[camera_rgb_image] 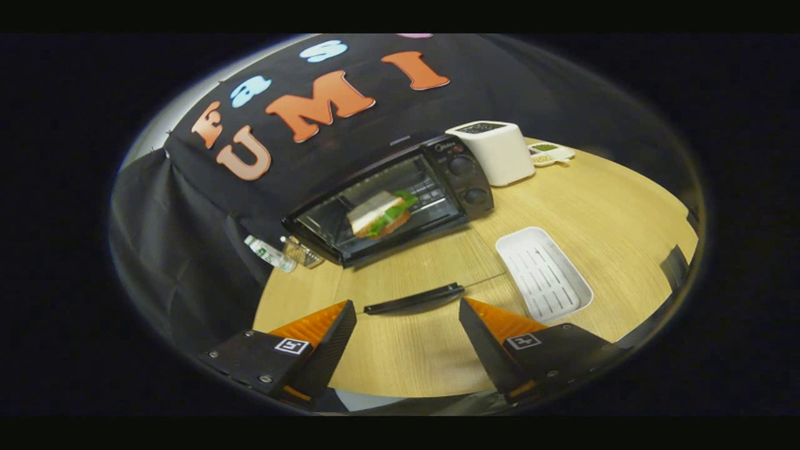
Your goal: Open the toaster oven, put the food inside, and close the toaster oven door.
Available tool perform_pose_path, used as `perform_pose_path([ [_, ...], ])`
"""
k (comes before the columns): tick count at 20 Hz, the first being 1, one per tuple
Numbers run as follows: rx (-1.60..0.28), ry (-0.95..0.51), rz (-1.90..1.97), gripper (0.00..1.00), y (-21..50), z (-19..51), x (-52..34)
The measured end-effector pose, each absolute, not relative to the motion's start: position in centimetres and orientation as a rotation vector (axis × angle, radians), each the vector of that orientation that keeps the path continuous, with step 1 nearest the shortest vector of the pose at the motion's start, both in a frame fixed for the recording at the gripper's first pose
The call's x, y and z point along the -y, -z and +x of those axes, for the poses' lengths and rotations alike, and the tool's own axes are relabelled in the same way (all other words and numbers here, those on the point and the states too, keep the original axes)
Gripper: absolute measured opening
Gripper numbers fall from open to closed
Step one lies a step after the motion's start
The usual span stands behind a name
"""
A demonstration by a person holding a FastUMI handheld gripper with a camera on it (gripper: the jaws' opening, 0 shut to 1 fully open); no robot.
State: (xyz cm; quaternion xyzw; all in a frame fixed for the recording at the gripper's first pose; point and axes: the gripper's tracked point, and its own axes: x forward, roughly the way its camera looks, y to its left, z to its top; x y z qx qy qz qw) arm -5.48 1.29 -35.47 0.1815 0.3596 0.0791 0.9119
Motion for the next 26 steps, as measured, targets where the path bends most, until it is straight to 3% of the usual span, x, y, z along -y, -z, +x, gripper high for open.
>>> perform_pose_path([
  [4,-0.817,-0.192,0.379,0.99,38.3,-5.8,-3.6],
  [9,-0.839,-0.181,0.116,0.99,41.7,-5.6,-4.1],
  [16,-0.838,-0.049,-0.136,0.99,44.7,-4.0,-2.5],
  [21,-0.797,-0.019,-0.063,1.00,44.6,-2.3,-4.1],
  [26,-0.708,-0.038,-0.003,1.00,40.0,-0.7,-5.2],
])
